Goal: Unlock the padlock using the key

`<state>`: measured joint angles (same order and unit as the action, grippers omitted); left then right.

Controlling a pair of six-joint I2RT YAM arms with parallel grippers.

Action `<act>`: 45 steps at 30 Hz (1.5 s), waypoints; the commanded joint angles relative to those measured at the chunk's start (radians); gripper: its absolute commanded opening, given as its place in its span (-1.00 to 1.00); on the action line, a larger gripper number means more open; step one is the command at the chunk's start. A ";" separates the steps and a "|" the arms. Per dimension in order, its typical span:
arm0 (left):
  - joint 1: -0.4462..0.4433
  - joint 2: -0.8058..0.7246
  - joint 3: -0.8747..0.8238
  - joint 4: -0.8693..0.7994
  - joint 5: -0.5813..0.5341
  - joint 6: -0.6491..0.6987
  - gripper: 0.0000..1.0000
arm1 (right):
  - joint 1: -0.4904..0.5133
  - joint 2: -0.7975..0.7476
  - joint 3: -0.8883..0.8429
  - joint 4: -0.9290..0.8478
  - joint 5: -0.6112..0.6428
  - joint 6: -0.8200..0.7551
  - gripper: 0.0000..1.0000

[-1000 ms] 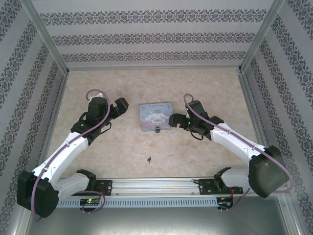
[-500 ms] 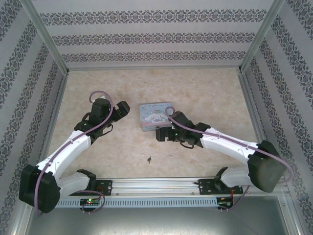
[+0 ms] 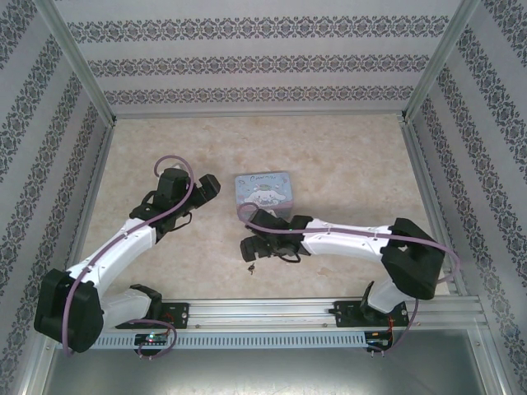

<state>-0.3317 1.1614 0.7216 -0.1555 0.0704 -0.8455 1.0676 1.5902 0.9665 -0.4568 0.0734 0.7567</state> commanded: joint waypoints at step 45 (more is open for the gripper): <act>0.092 0.013 -0.067 0.105 0.112 -0.058 0.99 | 0.075 0.154 0.138 -0.171 -0.001 0.253 0.85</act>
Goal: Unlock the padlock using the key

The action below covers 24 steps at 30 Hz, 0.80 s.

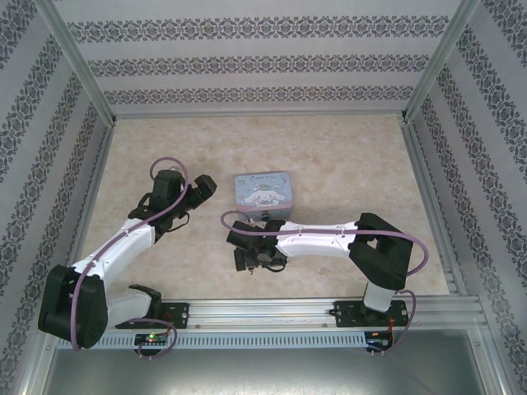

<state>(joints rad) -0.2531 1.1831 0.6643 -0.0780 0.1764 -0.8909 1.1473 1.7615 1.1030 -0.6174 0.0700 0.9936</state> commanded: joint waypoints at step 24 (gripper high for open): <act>0.014 -0.009 -0.020 0.044 0.009 -0.017 0.99 | 0.033 0.106 0.084 -0.002 -0.051 0.014 0.37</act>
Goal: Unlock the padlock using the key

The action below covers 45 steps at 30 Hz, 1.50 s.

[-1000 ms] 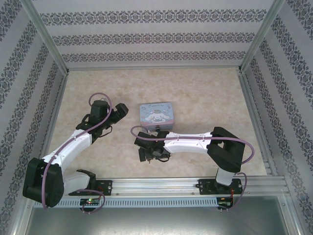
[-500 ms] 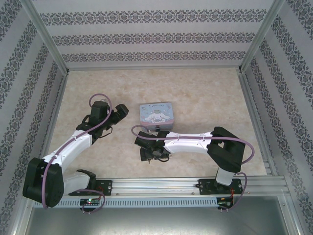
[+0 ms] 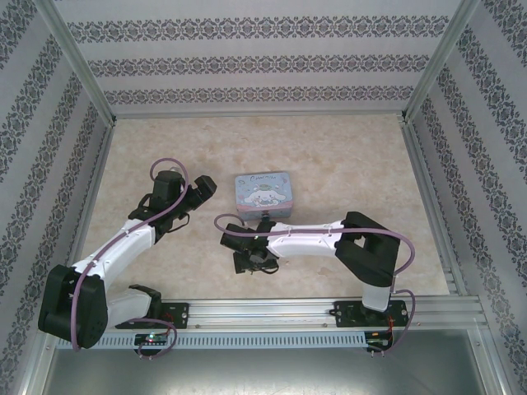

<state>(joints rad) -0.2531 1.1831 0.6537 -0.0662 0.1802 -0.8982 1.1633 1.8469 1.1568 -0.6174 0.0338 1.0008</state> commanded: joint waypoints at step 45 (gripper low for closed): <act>0.014 0.027 -0.018 0.050 0.013 -0.027 0.99 | 0.002 0.068 0.029 -0.012 0.023 -0.029 -0.80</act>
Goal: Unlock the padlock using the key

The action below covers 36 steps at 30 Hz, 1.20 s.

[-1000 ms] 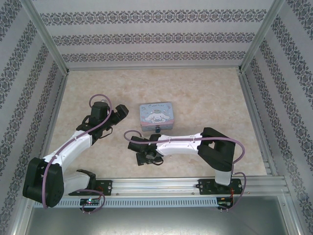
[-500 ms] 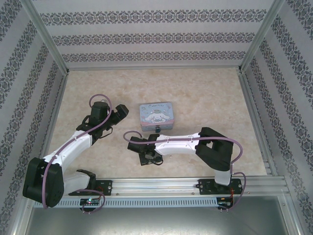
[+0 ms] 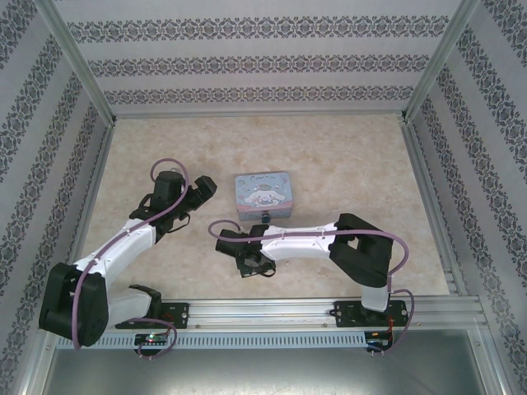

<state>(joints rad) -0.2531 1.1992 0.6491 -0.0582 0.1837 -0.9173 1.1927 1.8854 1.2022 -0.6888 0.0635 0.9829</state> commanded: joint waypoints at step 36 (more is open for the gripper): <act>-0.241 0.190 0.078 0.228 0.234 -0.170 0.99 | -0.547 -0.787 -0.579 0.378 -0.314 -0.193 -1.00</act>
<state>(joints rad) -0.4610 1.3617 0.6857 0.0940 0.3901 -1.0344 0.6815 1.1503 0.6498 -0.3466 -0.1661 0.8116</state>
